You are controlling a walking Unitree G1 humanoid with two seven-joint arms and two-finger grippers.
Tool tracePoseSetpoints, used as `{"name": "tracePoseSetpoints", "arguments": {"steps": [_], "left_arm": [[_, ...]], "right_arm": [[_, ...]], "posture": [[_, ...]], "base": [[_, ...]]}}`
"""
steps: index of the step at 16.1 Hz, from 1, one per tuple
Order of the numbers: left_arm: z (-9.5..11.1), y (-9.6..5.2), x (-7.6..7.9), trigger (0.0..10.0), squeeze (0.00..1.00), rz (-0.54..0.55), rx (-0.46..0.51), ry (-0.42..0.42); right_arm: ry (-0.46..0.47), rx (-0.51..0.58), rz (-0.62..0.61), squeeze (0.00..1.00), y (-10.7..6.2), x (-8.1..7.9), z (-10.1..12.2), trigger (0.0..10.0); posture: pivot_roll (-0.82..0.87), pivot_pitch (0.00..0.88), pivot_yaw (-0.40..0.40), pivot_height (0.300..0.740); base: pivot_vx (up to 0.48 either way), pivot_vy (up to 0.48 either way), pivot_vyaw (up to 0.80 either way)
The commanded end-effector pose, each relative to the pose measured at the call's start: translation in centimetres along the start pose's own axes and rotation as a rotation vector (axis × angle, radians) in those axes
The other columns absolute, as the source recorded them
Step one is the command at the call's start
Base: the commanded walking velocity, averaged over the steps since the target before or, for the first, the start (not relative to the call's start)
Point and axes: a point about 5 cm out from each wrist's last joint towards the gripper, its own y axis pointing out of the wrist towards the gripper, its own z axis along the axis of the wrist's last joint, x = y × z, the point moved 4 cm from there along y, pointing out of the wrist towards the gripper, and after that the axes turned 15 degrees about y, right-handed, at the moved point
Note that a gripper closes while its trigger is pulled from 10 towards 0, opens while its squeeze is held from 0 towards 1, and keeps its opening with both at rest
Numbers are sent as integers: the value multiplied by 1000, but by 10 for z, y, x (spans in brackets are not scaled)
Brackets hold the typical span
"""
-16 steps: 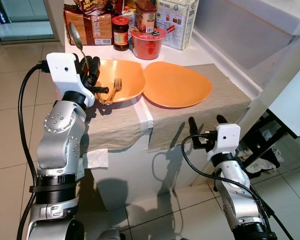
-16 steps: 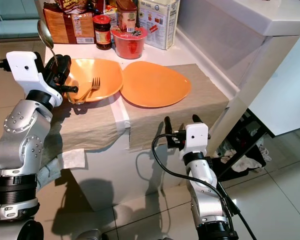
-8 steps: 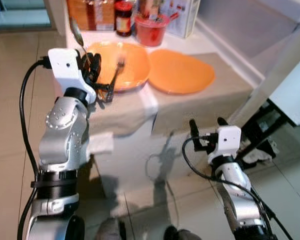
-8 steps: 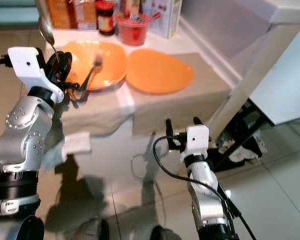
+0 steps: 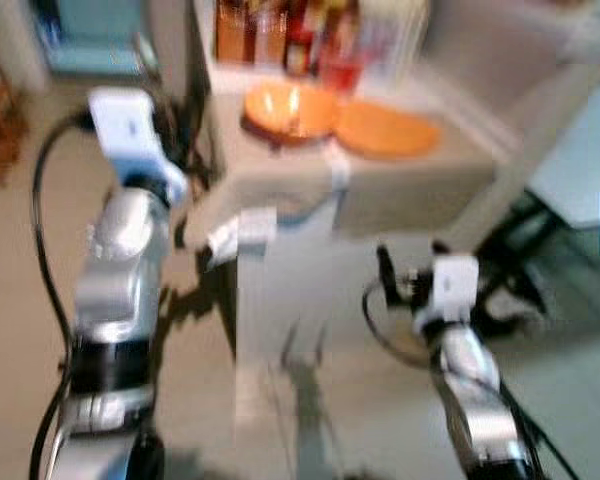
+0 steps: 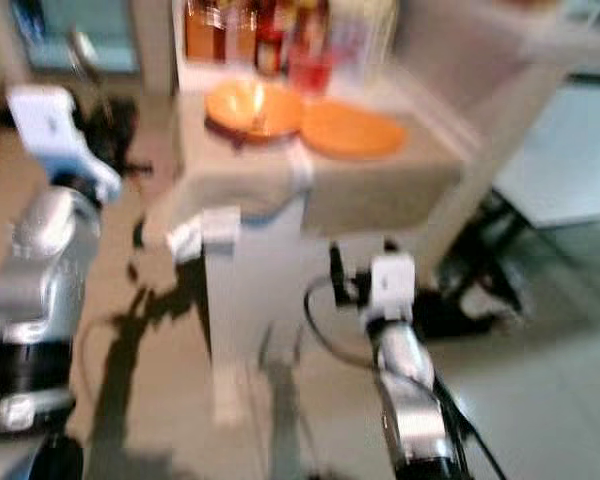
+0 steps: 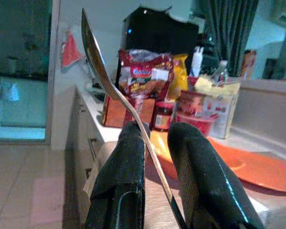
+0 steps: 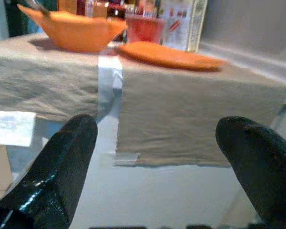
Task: Setting the table
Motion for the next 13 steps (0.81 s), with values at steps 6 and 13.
{"name": "tracePoseSetpoints", "arguments": {"steps": [6,13], "left_arm": [[-3,-3,16,0,0,-49,-5,31],[-14,-13,31,0,0,-64,-36,24]], "right_arm": [[4,11,-19,0,1,6,4,10000],[-13,-8,-23,0,2,7,2,10000]], "posture": [[126,0,-59,740],[126,0,-60,740]], "base": [[0,-66,0],[0,-480,494]]}}
